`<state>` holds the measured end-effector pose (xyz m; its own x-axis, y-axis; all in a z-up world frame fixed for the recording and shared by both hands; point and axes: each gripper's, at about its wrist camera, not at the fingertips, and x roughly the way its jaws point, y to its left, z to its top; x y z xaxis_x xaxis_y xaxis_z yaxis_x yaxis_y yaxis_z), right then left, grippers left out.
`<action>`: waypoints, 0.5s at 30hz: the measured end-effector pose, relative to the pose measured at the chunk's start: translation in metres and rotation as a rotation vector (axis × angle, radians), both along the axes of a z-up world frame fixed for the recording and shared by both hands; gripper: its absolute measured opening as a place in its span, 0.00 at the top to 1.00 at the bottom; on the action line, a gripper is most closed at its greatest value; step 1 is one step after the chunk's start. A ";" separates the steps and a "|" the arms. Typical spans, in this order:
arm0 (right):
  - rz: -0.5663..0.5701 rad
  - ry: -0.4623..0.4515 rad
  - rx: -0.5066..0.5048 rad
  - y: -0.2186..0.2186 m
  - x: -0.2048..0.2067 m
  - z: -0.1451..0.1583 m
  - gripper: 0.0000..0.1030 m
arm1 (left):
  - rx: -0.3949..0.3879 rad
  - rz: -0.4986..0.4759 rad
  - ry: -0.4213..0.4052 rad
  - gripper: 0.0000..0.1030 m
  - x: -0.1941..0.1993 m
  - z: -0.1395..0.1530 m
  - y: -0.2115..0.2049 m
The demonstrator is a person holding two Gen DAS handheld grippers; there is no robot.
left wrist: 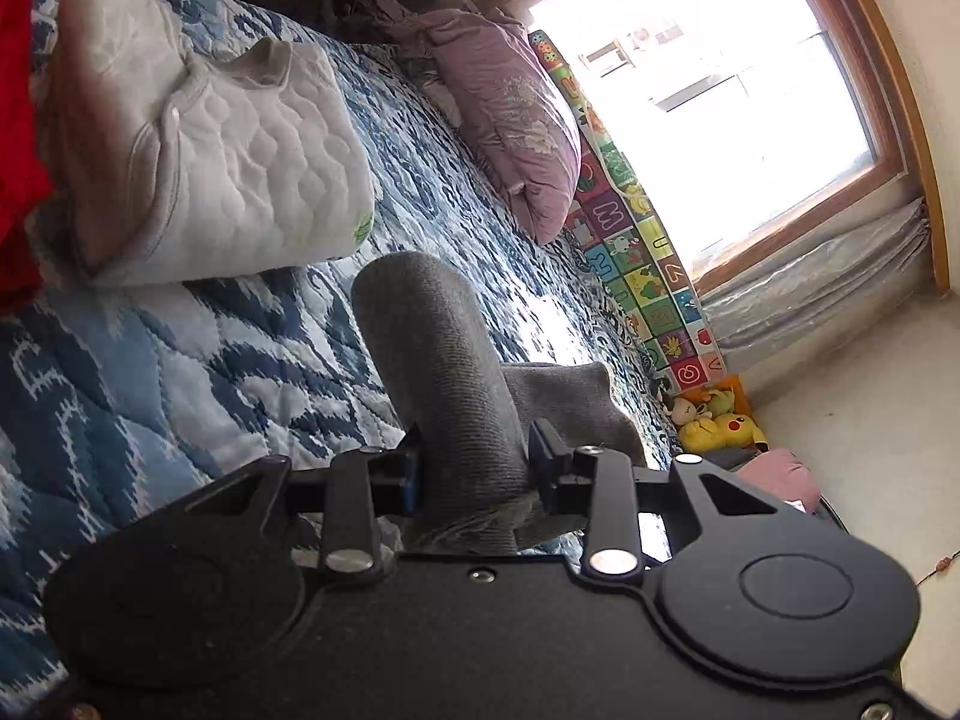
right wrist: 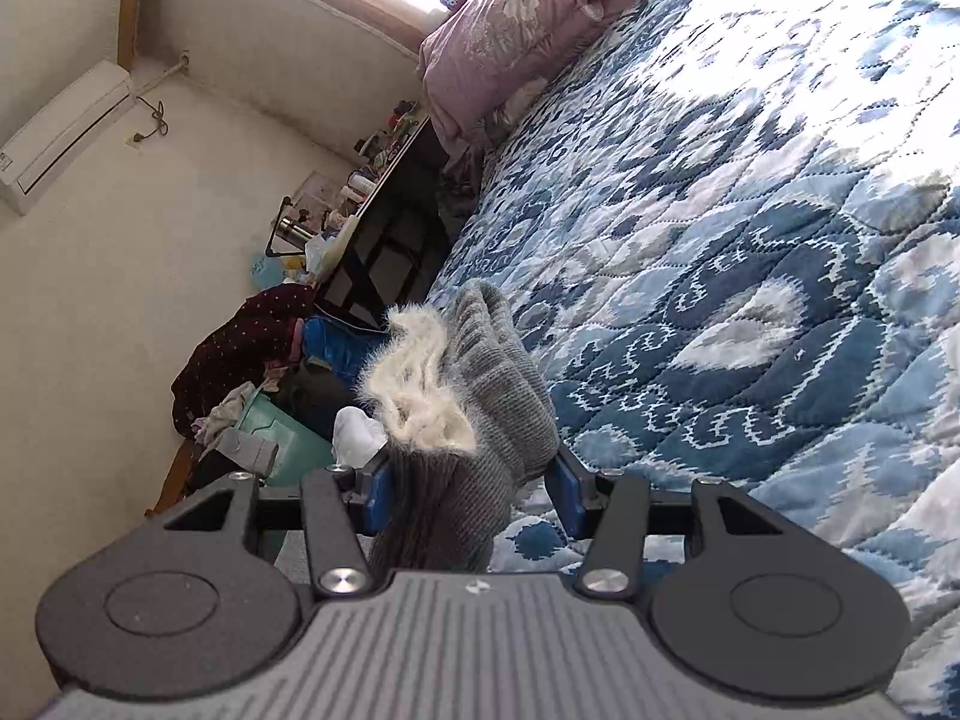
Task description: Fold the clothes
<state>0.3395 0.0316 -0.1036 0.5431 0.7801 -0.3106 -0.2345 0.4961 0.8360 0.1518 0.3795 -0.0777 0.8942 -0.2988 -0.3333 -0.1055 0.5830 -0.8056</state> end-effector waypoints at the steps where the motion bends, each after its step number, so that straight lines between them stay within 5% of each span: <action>1: -0.012 0.000 0.009 0.001 0.010 0.000 0.50 | 0.010 -0.006 -0.006 0.68 0.014 0.003 0.003; 13: -0.106 -0.057 0.076 0.020 0.120 0.015 0.49 | 0.117 -0.031 -0.061 0.69 0.142 0.033 0.037; 14: -0.121 -0.062 0.045 0.025 0.127 0.014 0.46 | 0.143 -0.015 -0.048 0.67 0.151 0.032 0.040; 15: -0.145 -0.054 -0.030 0.032 0.136 0.011 0.33 | 0.235 0.030 0.015 0.53 0.159 0.030 0.040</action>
